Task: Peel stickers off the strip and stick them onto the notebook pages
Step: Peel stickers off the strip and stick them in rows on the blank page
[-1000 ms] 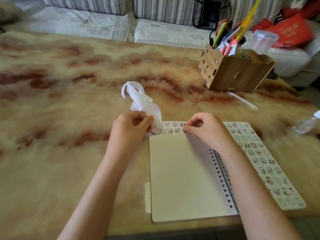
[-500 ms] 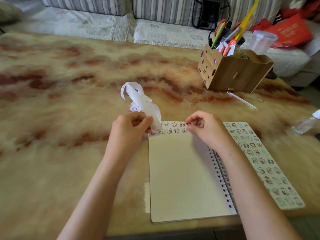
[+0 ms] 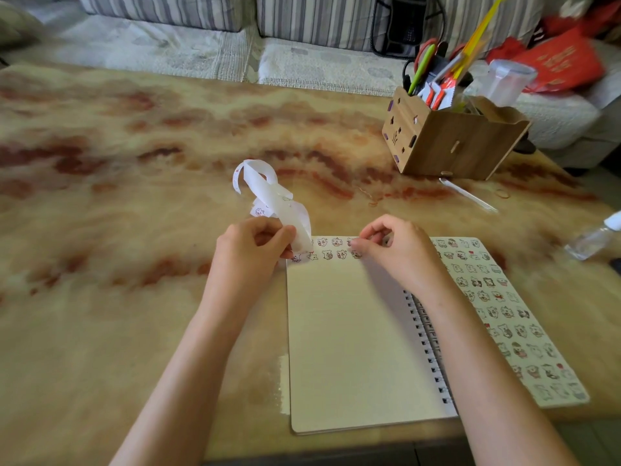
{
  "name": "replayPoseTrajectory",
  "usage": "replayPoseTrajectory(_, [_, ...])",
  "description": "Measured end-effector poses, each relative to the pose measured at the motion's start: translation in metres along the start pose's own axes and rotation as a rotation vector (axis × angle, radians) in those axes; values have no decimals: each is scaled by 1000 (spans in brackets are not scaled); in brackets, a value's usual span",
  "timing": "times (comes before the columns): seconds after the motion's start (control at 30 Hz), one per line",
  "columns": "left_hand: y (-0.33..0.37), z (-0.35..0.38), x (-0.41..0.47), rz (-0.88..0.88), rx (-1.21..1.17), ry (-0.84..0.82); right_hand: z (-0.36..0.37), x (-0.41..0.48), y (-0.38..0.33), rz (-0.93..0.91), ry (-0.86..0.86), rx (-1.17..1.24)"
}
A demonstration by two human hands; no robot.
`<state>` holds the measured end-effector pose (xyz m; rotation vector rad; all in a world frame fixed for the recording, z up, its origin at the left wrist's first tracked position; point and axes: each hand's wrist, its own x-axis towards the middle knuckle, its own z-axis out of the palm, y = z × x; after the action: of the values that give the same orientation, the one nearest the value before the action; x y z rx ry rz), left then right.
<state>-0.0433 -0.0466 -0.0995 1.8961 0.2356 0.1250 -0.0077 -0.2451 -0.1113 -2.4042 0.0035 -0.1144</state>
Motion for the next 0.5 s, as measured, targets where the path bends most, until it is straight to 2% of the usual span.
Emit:
replayPoseTrajectory(0.27, [5,0,-2,54,-41,19,-6,0,1,-4,-52,-8])
replayPoseTrajectory(0.37, [6,0,-2,86,-90,32,-8,-3,-4,-26,8,17])
replayPoseTrajectory(0.5, [7,0,-1,128,-145,54,-15,-11,-25,-180,26,209])
